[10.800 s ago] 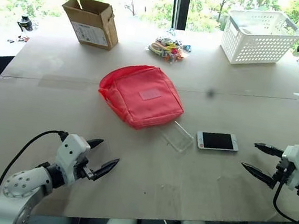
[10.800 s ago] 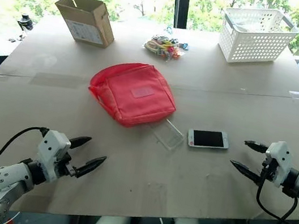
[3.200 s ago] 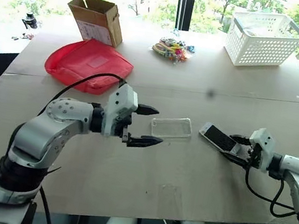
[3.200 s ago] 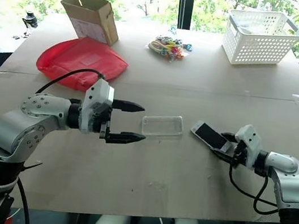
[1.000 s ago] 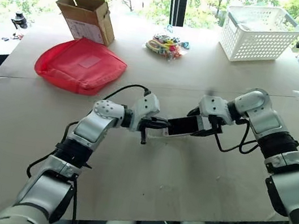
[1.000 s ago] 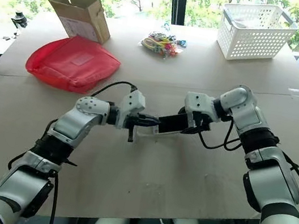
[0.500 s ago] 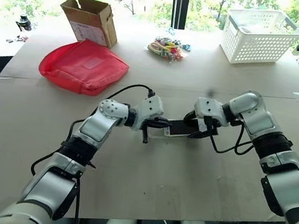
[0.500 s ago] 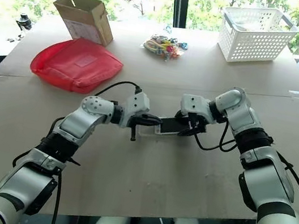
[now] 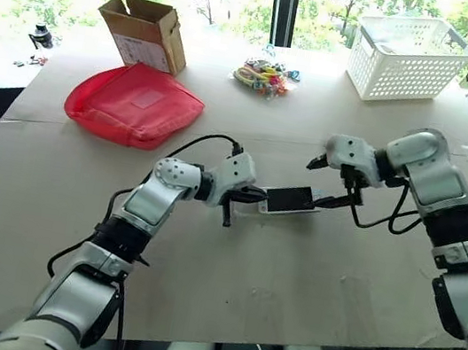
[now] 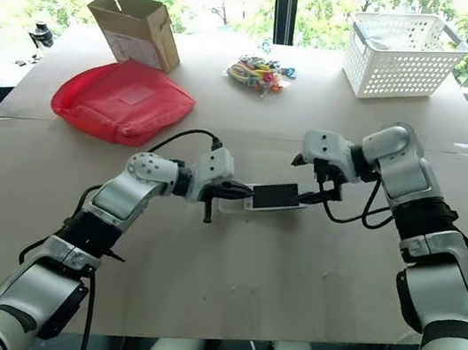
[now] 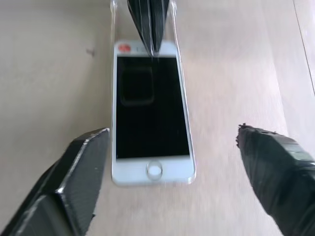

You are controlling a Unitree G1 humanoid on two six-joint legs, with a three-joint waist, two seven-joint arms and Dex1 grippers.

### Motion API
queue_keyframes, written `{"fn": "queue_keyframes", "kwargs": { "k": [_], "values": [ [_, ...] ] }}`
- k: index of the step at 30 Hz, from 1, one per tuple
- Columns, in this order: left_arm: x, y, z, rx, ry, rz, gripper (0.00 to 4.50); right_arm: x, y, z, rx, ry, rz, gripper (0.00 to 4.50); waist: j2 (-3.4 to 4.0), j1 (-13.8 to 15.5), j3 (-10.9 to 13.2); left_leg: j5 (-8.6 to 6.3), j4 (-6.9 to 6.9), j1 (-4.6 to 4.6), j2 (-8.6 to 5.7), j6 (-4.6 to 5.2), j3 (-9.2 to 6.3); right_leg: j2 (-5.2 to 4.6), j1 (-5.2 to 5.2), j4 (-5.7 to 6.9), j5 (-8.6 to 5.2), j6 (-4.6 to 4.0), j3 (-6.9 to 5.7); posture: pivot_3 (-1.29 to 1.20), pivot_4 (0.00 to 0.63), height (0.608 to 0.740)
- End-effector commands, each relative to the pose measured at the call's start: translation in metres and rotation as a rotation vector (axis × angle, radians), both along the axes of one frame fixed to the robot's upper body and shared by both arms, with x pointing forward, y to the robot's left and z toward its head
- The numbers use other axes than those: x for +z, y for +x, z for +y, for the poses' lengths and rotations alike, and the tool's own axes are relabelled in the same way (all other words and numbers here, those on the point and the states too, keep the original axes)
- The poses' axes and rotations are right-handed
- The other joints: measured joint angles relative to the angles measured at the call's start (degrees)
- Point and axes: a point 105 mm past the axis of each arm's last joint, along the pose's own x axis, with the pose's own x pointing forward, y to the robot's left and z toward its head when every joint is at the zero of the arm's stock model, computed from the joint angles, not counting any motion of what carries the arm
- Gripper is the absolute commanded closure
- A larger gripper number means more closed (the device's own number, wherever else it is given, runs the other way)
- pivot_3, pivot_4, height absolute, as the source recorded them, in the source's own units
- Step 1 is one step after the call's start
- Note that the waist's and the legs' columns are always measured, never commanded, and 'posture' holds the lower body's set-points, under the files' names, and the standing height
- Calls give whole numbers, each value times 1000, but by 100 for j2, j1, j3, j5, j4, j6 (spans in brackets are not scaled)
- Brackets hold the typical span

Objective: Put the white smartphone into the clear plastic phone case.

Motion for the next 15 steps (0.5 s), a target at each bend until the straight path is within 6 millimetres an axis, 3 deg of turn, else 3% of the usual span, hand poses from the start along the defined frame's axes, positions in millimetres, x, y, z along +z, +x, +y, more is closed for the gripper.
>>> {"fn": "queue_keyframes", "kwargs": {
  "k": [1,3,6,8,13,15],
  "values": [
    [24,-2,7,73,-49,-9,4500,3,0,-13,-36,-15,-23,1917,1,-4,2,0,-2,-1,0,0,0,0,-2,-1,0,0,0,0,150,740],
    [54,-2,11,109,-116,-56,4500,-2,0,-17,-56,-26,-28,2796,-3,-28,12,0,-1,-10,3,0,2,2,-12,2,0,0,2,0,150,740],
    [74,-8,23,129,-91,-94,4500,-6,1,-18,-61,-42,-34,4330,-2,-38,21,0,-1,-20,9,0,6,3,-28,5,1,0,5,0,150,740],
    [74,-15,37,138,-21,-86,4500,-9,2,-14,-52,-52,-42,4440,-1,-52,22,1,-5,-19,11,-1,9,6,-30,2,0,0,7,0,150,740],
    [41,-19,71,212,144,-22,4500,-15,2,-2,-26,-48,-47,4440,4,-33,29,1,-15,-22,14,-3,15,8,-41,-2,0,0,14,0,150,740],
    [31,-16,74,240,130,5,4500,-16,2,2,-17,-44,-45,4440,3,8,29,1,-13,-25,12,-2,13,7,-40,-3,0,0,12,0,150,740]
  ]
}}
